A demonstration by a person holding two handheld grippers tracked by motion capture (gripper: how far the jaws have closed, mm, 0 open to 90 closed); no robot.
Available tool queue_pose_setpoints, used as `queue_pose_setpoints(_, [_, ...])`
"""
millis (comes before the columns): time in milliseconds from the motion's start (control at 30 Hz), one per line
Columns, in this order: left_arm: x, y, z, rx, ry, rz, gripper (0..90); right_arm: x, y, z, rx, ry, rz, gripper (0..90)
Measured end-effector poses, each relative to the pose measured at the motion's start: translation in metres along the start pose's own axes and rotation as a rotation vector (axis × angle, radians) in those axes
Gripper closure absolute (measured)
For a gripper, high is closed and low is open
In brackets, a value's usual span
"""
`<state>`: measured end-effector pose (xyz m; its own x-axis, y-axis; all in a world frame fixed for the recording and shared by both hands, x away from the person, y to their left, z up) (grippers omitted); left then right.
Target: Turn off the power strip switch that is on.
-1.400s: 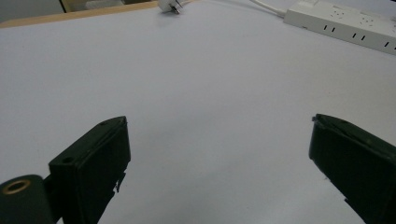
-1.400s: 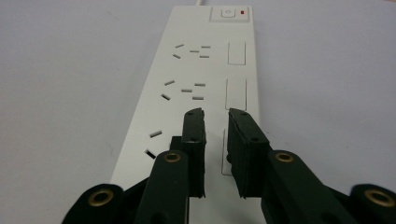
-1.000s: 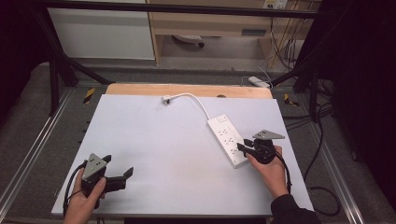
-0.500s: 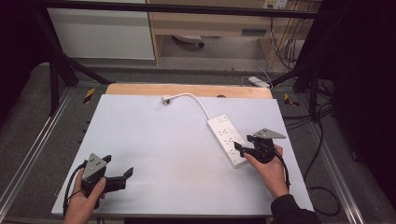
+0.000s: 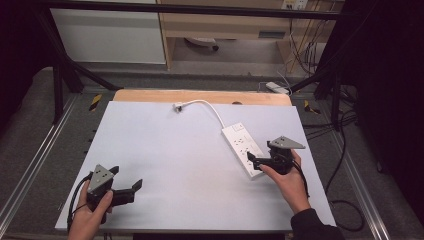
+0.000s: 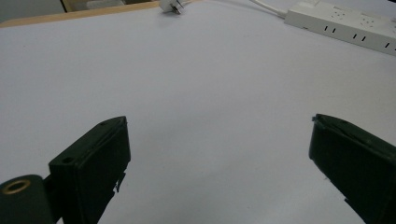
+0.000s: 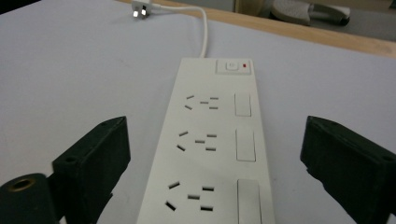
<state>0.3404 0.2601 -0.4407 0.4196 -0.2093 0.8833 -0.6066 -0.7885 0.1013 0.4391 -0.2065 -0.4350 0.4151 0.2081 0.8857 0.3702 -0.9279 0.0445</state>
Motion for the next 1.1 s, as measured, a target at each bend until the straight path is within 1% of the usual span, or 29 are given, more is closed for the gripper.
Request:
queue_pose_setpoints(67, [0.0,0.0,0.0,0.0,0.001,-0.001,5.4,0.002,0.001,0.0,-0.021,-0.006,0.011,6.2])
queue_pose_setpoints(133, [0.0,0.0,-0.001,-0.002,0.002,-0.001,5.4,0.004,0.001,-0.002,-0.017,-0.004,0.011,2.5])
queue_pose_setpoints(167, [0.0,0.0,-0.001,-0.003,0.003,-0.001,5.4,0.005,0.002,-0.004,-0.015,0.002,0.009,2.2])
queue_pose_setpoints(233, [0.0,0.0,-0.001,-0.001,0.006,-0.003,5.4,0.007,0.003,-0.006,-0.011,0.015,0.005,2.2])
queue_pose_setpoints(300, [0.0,0.0,-0.001,-0.001,0.007,-0.004,5.4,0.01,0.004,-0.01,0.005,0.03,0.019,2.1])
queue_pose_setpoints(400, [0.0,0.0,-0.001,-0.001,0.008,-0.005,5.4,0.015,0.007,-0.015,0.014,0.057,0.024,1.8])
queue_pose_setpoints(567, [0.0,0.0,-0.002,-0.002,0.013,-0.013,5.4,0.021,0.01,-0.02,0.008,0.079,0.022,2.3])
queue_pose_setpoints(667, [0.0,0.0,-0.003,0.002,0.013,-0.01,5.4,0.023,0.011,-0.024,0.006,0.087,0.021,2.9])
queue_pose_setpoints(700, [0.0,0.0,-0.002,-0.003,0.012,-0.01,5.4,0.024,0.011,-0.025,0.01,0.09,0.02,3.2])
queue_pose_setpoints(900, [0.0,0.0,-0.003,-0.002,0.019,-0.018,5.4,0.029,0.009,-0.035,0.008,0.125,0.014,3.5])
queue_pose_setpoints(1100, [0.001,-0.002,-0.006,0.0,0.04,-0.031,5.4,0.028,0.009,-0.043,-0.016,0.144,0.001,5.6])
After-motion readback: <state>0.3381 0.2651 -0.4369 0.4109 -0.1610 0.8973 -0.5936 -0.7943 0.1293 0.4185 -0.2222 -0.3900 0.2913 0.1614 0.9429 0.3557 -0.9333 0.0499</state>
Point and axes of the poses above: each handheld gripper's, and its own axes: z roughly forward along the jaws, x roughly out of its top, y roughly to its right, the point moved 4 cm from there along z, roughly forward along the jaws, and after that the axes turned 10 degrees about -x, right-handed, at the moved point
